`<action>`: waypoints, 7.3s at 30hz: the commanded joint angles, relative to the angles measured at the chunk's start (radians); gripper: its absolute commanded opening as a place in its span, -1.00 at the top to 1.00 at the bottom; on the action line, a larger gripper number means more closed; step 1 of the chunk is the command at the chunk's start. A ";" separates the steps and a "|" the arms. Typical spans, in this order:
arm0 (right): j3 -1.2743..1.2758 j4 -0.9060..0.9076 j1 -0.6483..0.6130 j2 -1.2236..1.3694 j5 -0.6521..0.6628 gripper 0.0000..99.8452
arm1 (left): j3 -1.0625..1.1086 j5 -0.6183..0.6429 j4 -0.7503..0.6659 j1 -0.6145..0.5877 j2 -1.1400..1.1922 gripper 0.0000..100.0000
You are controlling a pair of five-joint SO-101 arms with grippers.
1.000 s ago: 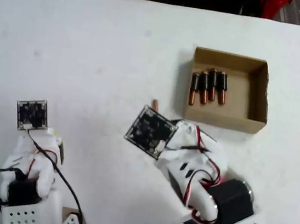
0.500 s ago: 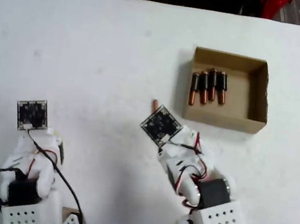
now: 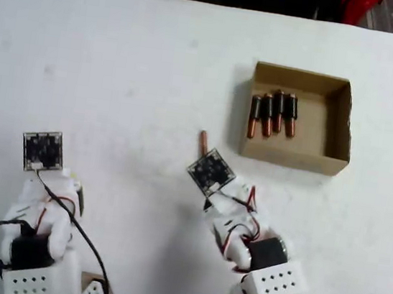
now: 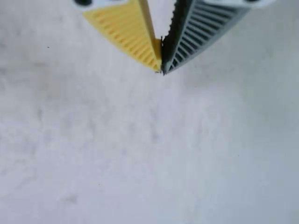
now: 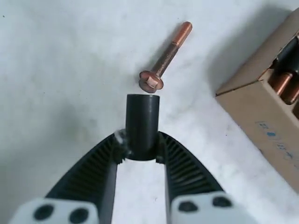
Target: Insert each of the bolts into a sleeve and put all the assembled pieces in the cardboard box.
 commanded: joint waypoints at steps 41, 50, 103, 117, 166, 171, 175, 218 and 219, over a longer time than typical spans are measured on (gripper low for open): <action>-0.612 0.275 0.001 0.533 -0.077 0.97 | 0.005 -0.009 -0.048 -0.001 -0.008 0.96; -0.568 0.019 -0.088 0.828 -0.077 0.97 | 0.005 -0.009 -0.048 -0.001 -0.008 0.96; -0.907 0.036 -0.189 1.382 0.011 0.69 | 0.005 -0.009 -0.048 -0.001 -0.008 0.95; -0.930 0.033 -0.186 1.422 0.011 0.95 | 0.005 -0.009 -0.048 -0.001 -0.008 0.95; -0.224 0.162 0.065 -0.249 -0.126 0.97 | 0.038 -0.226 -0.178 0.171 -0.008 0.96; -0.150 0.162 0.065 -0.329 -0.127 0.97 | 0.014 -0.235 -0.175 0.173 -0.008 0.96; -0.091 0.133 0.065 -0.401 -0.127 0.97 | -0.066 -0.242 -0.144 0.176 -0.005 0.96; 0.058 0.101 0.223 -0.576 -0.331 0.97 | -1.099 -0.043 -0.063 0.567 1.322 0.96; 0.069 0.082 0.223 -0.576 -0.331 0.97 | -1.128 -0.034 -0.063 0.575 1.369 0.96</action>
